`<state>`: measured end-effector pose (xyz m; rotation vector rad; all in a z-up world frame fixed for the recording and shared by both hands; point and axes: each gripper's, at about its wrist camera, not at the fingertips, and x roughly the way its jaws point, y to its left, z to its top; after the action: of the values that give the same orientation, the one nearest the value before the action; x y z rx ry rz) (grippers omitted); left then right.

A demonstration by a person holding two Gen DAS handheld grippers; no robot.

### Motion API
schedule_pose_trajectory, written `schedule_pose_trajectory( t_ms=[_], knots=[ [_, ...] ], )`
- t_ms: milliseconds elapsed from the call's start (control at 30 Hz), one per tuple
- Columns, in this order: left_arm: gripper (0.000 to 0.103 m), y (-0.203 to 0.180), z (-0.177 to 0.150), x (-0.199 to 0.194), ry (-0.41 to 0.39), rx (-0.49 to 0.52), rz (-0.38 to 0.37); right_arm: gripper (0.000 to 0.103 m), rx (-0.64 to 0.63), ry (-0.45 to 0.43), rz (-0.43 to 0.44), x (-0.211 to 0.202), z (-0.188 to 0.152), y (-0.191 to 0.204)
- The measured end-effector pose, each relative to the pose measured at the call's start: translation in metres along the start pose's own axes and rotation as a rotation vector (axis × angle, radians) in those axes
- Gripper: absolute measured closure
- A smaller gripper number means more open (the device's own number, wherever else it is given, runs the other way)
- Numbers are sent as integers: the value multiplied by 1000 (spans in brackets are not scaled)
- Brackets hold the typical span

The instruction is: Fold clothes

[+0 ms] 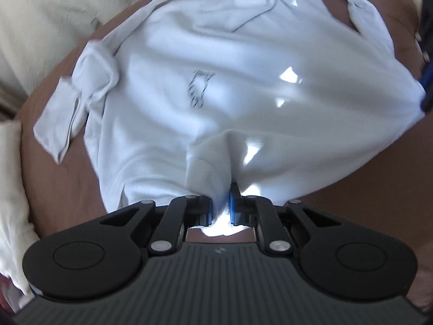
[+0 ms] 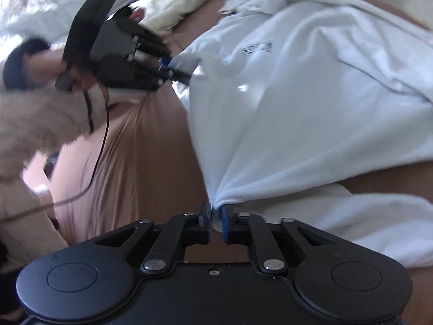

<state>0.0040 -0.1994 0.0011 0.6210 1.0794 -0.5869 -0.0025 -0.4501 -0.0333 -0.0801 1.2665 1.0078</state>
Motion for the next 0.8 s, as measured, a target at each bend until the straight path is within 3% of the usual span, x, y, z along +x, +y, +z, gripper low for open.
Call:
schedule_pose_trajectory(
  t_ms=[67,200,233,267,333,367,400,500,600,667,800],
  knots=[
    [92,-11,6,-9,-39,39,-4,86,35,-76,-6,-17,0,-10],
    [95,-30,13,-35,-155,140,-27,61,142,-318,-123,-66,-4,-32],
    [95,-33,13,-39,-155,148,-16,61,188,-363,-199,-75,-7,-39],
    [95,-35,14,-42,-156,153,-9,61,225,-358,-339,-77,-7,-44],
    [95,-31,16,-47,-167,103,-55,60,299,-345,-615,-82,-8,-55],
    [95,-28,18,-48,-176,73,-86,60,320,-327,-688,-80,-9,-62],
    [95,-27,20,-50,-196,59,-100,60,352,-313,-711,-78,-12,-72],
    [95,-26,24,-58,-259,19,-142,60,464,-293,-634,-70,-21,-100],
    [90,-25,29,-67,-322,-10,-202,59,475,-257,-684,-56,-31,-108],
    [89,-26,32,-66,-344,-5,-193,58,464,-249,-704,-51,-32,-114],
    [89,-23,36,-66,-366,-22,-175,39,479,-281,-727,-50,-45,-130]
  ],
)
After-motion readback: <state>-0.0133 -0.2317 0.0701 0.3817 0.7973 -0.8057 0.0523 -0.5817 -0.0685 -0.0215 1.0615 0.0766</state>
